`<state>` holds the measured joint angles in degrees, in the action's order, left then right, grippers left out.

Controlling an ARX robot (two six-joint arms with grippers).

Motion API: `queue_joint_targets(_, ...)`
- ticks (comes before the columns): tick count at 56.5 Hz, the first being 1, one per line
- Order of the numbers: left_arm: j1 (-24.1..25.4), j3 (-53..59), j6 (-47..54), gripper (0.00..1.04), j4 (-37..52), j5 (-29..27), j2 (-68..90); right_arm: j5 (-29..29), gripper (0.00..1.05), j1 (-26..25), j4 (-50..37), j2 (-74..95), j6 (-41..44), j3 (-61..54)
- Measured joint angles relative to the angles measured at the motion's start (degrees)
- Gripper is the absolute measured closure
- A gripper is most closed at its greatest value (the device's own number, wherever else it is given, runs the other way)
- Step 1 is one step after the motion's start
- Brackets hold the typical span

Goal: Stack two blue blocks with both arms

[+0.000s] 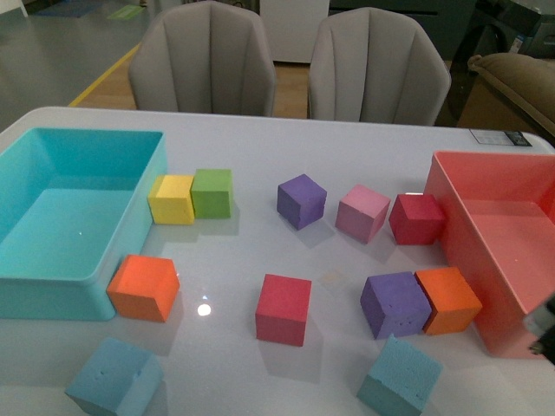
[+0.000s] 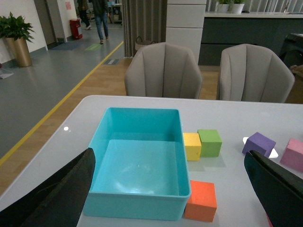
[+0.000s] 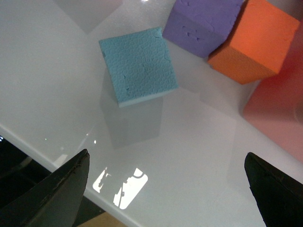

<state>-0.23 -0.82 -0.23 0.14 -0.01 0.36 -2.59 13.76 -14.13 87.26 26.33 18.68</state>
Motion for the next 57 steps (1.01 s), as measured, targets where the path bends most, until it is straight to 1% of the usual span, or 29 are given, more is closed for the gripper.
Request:
queue_joint_targets(7, 0.0, 0.0, 0.0, 0.09, 0.0, 0.0, 0.0, 0.13, 0.09, 0.96, -0.68, 9.09, 2.51, 4.22)
queue_joint_targets(16, 0.0, 0.0, 0.0, 0.09, 0.0, 0.0, 0.0, 0.0, 0.09, 2.75, -0.42, 15.69, 4.09, 7.52)
queue_joint_targets(24, 0.0, 0.0, 0.0, 0.09, 0.0, 0.0, 0.0, 0.5, 0.09, 3.87, 0.0, 19.89, 4.59, 11.3)
queue_joint_targets(47, 0.0, 0.0, 0.0, 0.09, 0.0, 0.0, 0.0, 1.73, 0.09, 4.7, 1.97, 27.58, 4.59, 18.93)
queue_joint_targets(57, 0.0, 0.0, 0.0, 0.09, 0.0, 0.0, 0.0, 1.29, 0.09, 5.42, 2.08, 31.34, 4.59, 21.57)
